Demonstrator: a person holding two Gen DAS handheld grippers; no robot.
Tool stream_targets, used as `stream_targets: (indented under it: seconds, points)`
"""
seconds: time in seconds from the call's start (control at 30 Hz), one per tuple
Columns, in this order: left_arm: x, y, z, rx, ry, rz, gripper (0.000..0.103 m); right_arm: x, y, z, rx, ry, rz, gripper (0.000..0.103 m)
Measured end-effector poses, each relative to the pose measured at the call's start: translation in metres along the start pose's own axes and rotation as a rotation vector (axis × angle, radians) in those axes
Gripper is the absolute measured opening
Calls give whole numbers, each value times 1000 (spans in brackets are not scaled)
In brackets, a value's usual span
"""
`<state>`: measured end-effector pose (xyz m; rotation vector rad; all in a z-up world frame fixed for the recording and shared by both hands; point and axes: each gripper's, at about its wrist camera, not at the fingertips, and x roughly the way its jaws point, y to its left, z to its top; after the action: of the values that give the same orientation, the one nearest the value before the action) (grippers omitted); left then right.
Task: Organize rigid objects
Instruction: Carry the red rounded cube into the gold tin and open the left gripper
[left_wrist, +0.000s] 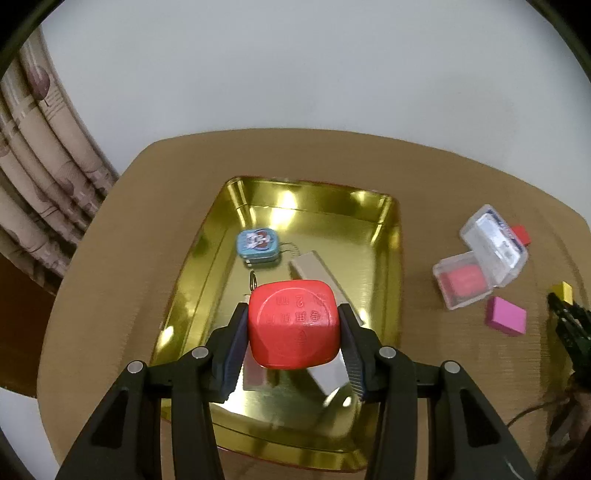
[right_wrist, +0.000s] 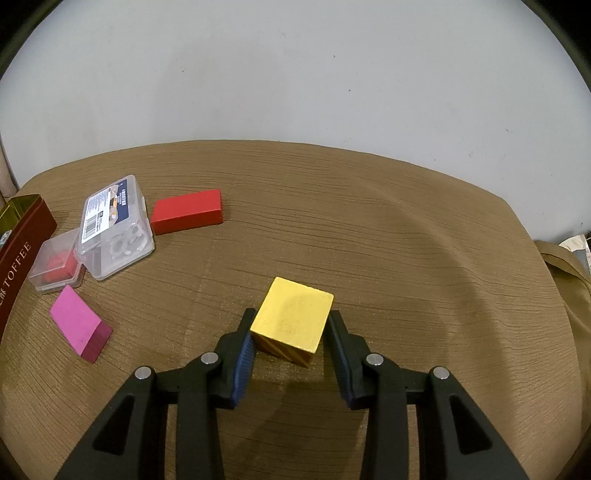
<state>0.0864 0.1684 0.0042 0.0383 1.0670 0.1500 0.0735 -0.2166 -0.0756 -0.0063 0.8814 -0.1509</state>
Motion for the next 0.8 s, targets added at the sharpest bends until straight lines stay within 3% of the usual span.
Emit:
stream_targets:
  seconds: [0.2,0.8]
  points:
    - [14,12,-2,-11,27,30,43,0,-1,0,2,1,-1,38]
    - [55,44,3,-68,83,29,43,1,-1,-1,1,-1,2,38]
